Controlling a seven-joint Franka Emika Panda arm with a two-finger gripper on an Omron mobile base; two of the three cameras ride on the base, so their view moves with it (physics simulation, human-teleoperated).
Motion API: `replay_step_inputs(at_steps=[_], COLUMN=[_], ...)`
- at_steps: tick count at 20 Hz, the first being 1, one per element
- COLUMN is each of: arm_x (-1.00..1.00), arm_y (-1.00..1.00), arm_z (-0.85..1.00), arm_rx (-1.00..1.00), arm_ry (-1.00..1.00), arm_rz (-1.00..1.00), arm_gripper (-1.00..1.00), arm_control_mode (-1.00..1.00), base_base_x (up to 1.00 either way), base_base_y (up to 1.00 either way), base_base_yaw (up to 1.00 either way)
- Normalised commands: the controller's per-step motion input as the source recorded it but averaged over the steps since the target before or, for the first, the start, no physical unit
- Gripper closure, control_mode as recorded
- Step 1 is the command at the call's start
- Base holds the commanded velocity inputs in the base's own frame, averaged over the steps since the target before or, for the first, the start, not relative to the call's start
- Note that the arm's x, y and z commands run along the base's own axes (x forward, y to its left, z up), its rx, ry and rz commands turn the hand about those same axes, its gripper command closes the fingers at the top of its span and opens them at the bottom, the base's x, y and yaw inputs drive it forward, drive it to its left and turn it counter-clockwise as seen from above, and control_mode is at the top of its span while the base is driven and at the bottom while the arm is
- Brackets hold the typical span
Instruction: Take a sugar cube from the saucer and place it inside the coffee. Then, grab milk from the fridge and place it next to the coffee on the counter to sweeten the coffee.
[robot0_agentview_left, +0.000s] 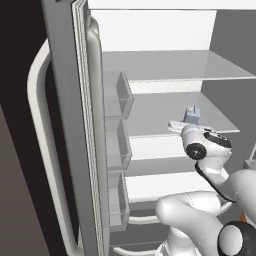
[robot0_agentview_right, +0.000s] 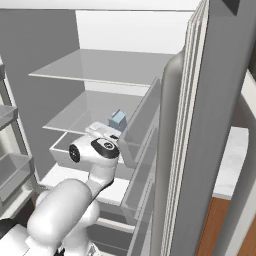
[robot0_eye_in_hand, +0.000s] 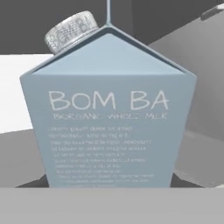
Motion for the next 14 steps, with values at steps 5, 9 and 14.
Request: replay_step_inputs(at_steps=[5, 9, 14], arm_x=[-0.25, -0.18, -0.50], arm_y=[0.76, 0.29, 0.07], arm_z=[0.94, 0.91, 0.56], arm_rx=[-0.05, 0.00, -0.01], arm_ry=[0.44, 0.51, 0.31], arm_rz=[0.00, 0.00, 0.04], arm_gripper=[1.00, 1.00, 1.00], arm_control_mode=[-1.00, -1.00, -1.00], base_base_x=[0.00, 0.00, 0.00], base_base_y=[0.00, 0.00, 0.00], base_base_yaw=[0.00, 0.00, 0.00])
